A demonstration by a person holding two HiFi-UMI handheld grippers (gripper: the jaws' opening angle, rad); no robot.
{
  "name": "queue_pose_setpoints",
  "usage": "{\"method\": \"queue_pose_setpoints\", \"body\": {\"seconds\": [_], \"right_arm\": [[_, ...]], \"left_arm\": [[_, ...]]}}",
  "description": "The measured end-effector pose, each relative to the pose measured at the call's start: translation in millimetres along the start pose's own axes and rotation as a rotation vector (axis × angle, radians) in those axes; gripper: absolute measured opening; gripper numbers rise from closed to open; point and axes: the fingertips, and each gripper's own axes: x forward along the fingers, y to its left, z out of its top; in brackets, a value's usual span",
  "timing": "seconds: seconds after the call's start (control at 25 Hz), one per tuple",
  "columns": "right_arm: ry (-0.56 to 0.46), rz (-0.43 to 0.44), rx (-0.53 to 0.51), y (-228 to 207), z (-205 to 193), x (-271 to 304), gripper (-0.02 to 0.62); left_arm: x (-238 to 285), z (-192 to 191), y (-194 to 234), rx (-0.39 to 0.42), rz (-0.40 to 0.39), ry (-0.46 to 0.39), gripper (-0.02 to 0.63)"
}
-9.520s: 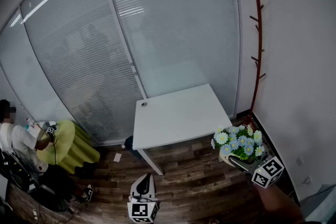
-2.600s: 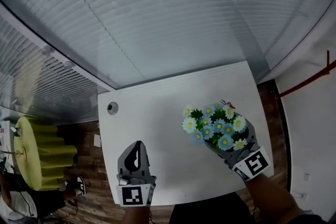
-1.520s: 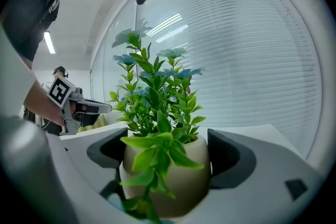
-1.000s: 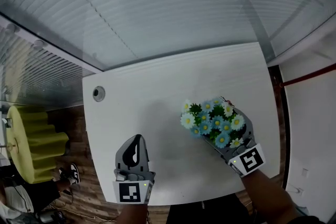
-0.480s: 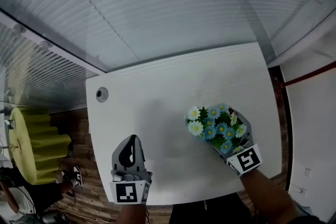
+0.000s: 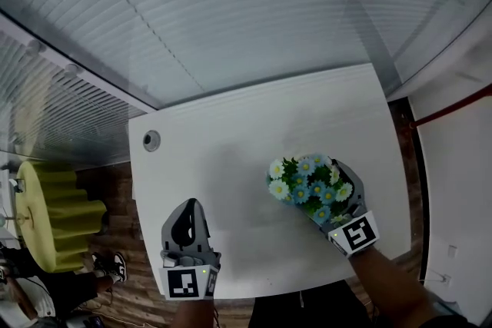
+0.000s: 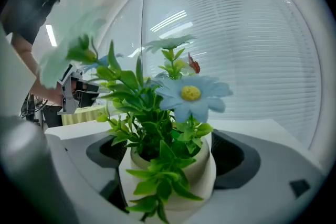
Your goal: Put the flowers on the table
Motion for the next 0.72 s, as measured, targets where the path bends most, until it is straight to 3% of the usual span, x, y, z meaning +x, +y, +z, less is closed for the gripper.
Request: {"method": "queue_pose_setpoints", "body": {"seconds": [0.36,0.72], "right_arm": [[0.016,0.016,0.004,7,9,-11,0.494],[0.045,0.041,-0.032,25,22,-35,0.494]], "left_arm": [[-6,20,-1,0.014,-0.005,-0.030,0.005],[-22,63,-11,0.032,-0.018,-0.093,0.005]]}}
